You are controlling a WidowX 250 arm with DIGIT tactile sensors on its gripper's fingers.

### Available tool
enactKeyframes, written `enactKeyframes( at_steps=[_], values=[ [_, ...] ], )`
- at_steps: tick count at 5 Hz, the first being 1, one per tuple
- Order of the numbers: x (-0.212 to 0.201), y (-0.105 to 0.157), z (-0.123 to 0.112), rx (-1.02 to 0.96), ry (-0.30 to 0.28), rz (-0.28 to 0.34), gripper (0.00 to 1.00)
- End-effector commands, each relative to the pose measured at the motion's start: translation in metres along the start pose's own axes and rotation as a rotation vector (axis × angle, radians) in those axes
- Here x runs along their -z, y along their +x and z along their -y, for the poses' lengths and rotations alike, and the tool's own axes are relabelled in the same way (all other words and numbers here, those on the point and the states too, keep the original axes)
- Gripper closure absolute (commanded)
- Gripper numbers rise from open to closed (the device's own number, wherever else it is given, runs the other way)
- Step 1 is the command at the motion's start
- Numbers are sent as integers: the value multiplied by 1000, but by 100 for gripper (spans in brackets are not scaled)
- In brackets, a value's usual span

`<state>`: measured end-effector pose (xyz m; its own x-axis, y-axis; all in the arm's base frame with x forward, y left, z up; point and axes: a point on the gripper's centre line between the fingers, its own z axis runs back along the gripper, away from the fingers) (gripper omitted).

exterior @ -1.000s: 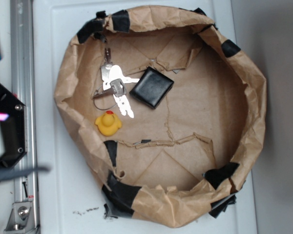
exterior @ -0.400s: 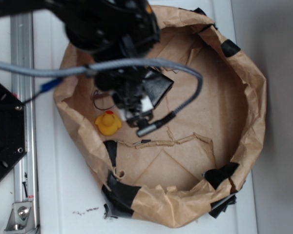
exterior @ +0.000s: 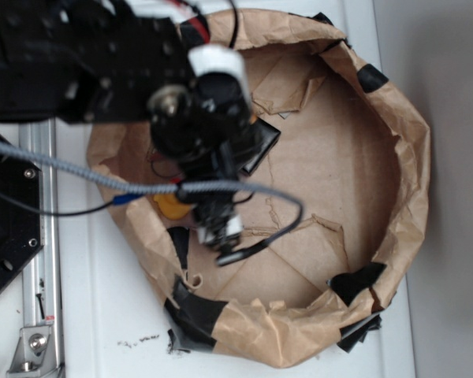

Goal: Grab the yellow duck.

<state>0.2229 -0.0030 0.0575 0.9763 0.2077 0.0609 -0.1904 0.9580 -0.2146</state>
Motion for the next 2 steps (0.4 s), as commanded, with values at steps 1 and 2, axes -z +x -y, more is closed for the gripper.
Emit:
enactKeyframes(
  at_steps=[1, 2],
  values=[
    [10, -33, 4, 3, 20, -92, 0],
    [29, -34, 12, 36, 40, -90, 49]
  ],
)
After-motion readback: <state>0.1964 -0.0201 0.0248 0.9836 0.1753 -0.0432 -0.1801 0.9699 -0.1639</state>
